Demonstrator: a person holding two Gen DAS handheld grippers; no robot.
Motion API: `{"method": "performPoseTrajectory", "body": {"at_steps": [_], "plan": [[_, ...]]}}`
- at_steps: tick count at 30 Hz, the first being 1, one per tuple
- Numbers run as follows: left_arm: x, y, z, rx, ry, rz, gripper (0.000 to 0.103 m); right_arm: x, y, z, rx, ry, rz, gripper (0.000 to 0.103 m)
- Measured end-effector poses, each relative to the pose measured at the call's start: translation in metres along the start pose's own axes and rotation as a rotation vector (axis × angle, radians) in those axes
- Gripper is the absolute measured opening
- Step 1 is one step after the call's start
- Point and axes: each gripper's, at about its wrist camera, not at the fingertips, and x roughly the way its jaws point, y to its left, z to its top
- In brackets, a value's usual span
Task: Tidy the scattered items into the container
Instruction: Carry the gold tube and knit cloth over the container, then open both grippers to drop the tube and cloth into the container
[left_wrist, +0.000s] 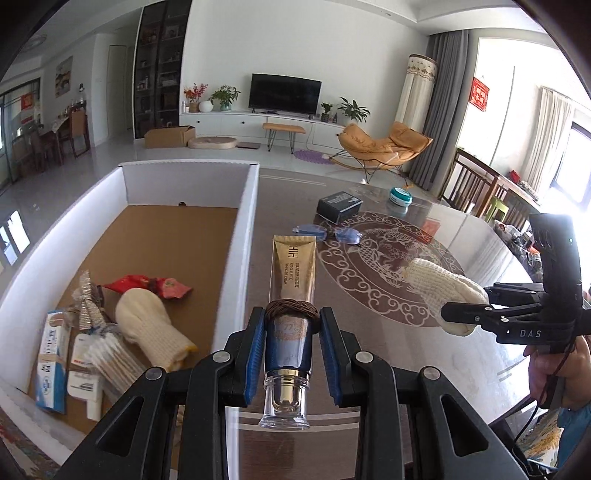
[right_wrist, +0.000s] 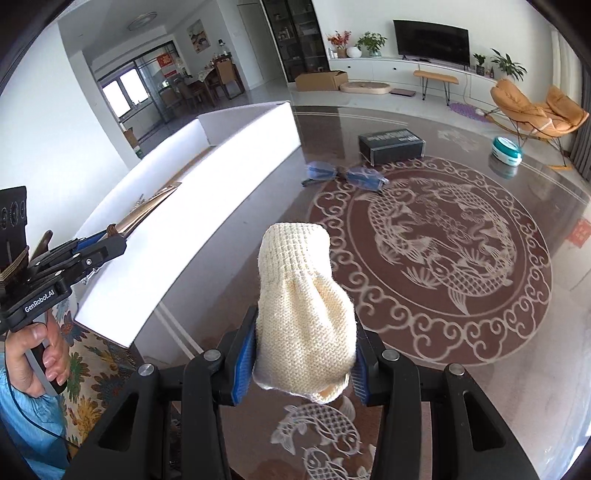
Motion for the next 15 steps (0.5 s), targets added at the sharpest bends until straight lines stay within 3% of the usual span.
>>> {"method": "performPoseTrajectory", "body": {"at_steps": [8,15], "plan": [[-0.02,0.127,0.014,-0.169,0.004,0.2,0.029,0.026,0.137,0.078,-0.191,-0.065,0.168,0.044],[-0.003,0.2,-0.011,-0.316,0.073,0.256,0.029,0.086,0.228,0.088,-0.306,0.009,0.256,0.044]]}}
